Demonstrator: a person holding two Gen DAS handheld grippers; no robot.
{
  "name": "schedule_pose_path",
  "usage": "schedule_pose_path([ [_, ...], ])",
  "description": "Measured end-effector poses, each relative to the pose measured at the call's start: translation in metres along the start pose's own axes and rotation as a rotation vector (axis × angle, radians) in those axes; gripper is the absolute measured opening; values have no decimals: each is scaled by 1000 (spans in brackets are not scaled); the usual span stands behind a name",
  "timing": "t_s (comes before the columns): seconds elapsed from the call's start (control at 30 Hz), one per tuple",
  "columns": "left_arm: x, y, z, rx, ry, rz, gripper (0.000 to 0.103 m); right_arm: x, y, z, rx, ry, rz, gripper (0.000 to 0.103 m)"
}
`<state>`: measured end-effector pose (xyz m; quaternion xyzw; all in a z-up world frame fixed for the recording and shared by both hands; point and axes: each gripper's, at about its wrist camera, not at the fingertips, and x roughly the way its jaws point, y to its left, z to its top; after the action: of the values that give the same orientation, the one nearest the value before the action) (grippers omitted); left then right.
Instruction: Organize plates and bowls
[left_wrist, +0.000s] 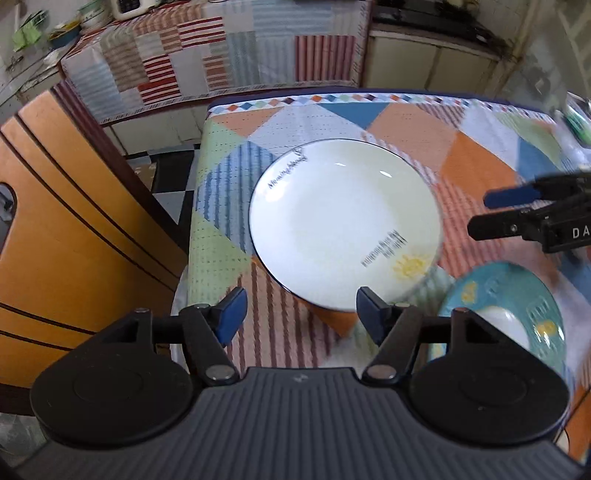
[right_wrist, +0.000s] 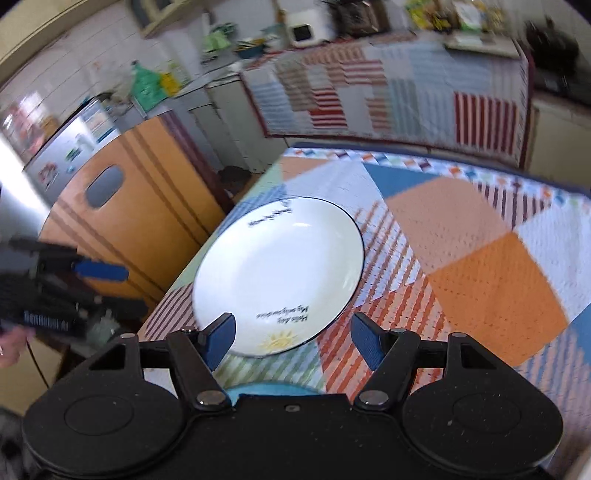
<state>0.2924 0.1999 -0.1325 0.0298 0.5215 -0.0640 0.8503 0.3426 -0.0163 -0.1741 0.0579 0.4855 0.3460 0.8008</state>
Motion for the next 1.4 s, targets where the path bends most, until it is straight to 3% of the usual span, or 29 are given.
schedule_pose_path([
  [0.2, 37, 16, 2, -74, -18, 3, 72, 35, -28, 5, 153, 8, -4, 72],
  [0.33, 63, 26, 3, -132, 19, -21, 72, 49, -32, 3, 197, 5, 6, 69],
  [0.4, 71, 30, 2, -161, 20, -52, 72, 56, -30, 1, 200, -1, -6, 55],
  [0.57, 84, 36, -3, -220, 3, -89, 67, 67, -31, -2, 233, 5, -40, 30],
  [0.6, 86, 37, -5, -220, 0, -89, 63, 68, -31, -3, 238, 2, -42, 24],
  [0.67, 90, 38, -9, -226, 6, -89, 45, 69, -32, -6, 251, -2, -56, 16],
  [0.73, 91, 39, -12, -237, -27, -115, 37, 69, -37, -9, 282, -6, -43, 15],
  [0.83, 90, 34, -15, -204, -53, -105, 37, 71, -45, -12, 368, -5, -19, 13],
  [0.87, 89, 33, -15, -206, -51, -102, 36, 71, -46, -12, 384, 0, -21, 16],
  [0.93, 91, 33, -13, -218, -40, -121, 33, 72, -46, -11, 377, 14, -35, 18],
  [1.1, 92, 27, -11, -202, -34, -106, 33, 77, -46, -8, 380, 9, -37, 11],
  [1.4, 86, 21, -8, -186, 2, -76, 30, 74, -39, -13, 300, 4, -3, 16],
])
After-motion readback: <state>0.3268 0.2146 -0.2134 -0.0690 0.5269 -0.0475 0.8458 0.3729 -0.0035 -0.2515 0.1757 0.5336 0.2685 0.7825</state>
